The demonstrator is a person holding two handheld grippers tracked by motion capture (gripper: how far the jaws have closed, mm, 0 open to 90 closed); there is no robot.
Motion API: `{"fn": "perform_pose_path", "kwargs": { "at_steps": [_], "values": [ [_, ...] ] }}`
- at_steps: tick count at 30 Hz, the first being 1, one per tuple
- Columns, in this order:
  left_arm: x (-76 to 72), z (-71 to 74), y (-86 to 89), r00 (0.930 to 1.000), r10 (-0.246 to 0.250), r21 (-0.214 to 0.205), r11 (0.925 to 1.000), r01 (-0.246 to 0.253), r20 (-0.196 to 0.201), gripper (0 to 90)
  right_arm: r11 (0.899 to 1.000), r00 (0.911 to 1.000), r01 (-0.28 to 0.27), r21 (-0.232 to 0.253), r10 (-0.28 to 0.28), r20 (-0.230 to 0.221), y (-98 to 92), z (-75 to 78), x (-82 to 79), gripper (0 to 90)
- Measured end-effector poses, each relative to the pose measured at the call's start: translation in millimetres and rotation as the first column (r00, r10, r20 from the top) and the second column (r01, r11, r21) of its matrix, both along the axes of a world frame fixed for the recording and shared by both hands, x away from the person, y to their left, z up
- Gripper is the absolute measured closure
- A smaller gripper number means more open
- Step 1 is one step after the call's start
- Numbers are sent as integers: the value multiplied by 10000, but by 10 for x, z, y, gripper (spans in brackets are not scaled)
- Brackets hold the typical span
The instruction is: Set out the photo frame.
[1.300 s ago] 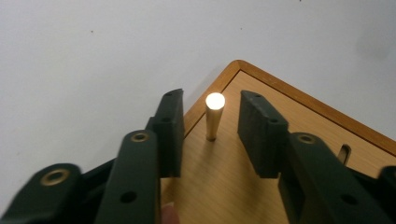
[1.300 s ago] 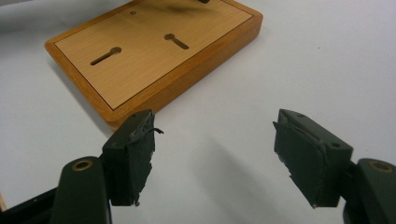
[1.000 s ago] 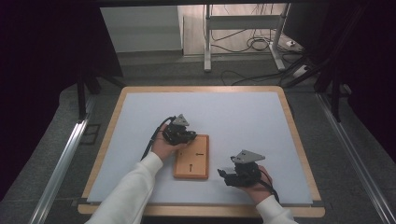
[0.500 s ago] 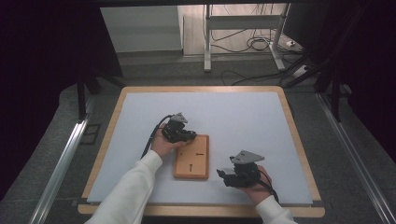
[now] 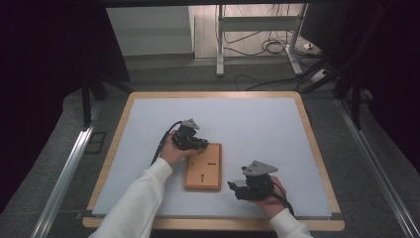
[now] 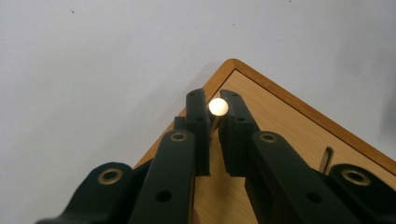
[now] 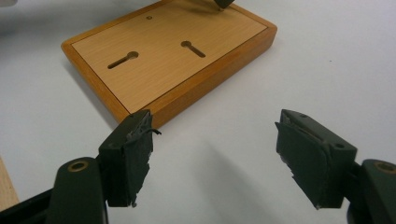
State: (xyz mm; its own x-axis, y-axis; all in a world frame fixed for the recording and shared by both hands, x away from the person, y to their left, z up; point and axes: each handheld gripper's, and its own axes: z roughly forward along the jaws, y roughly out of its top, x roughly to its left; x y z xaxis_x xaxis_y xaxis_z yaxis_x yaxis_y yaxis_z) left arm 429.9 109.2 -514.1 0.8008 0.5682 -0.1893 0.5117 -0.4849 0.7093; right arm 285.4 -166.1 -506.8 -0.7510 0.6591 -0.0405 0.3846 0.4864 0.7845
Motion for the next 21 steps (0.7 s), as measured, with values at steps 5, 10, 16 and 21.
{"fn": "perform_pose_path", "kwargs": {
  "at_steps": [5, 10, 16, 21],
  "values": [
    [29, 7, 8, 9997, -71, -39, 10000, 70, -248, 831, 9999, 9998, 60, 107, -62, 190, -2, 27, -14, 278],
    [48, 11, 10, 9994, -134, -35, 9999, 133, -324, 831, 10000, 9997, -31, 51, 30, 256, 6, 37, -28, 284],
    [60, 12, 17, 9990, -171, -70, 9998, 168, -406, 831, 10000, 9994, -88, 32, 87, 321, 23, 45, -46, 283],
    [72, 9, 25, 9986, -202, -144, 9997, 195, -499, 829, 9999, 9994, -112, 22, 111, 317, 34, 50, -53, 283]
  ]
}}
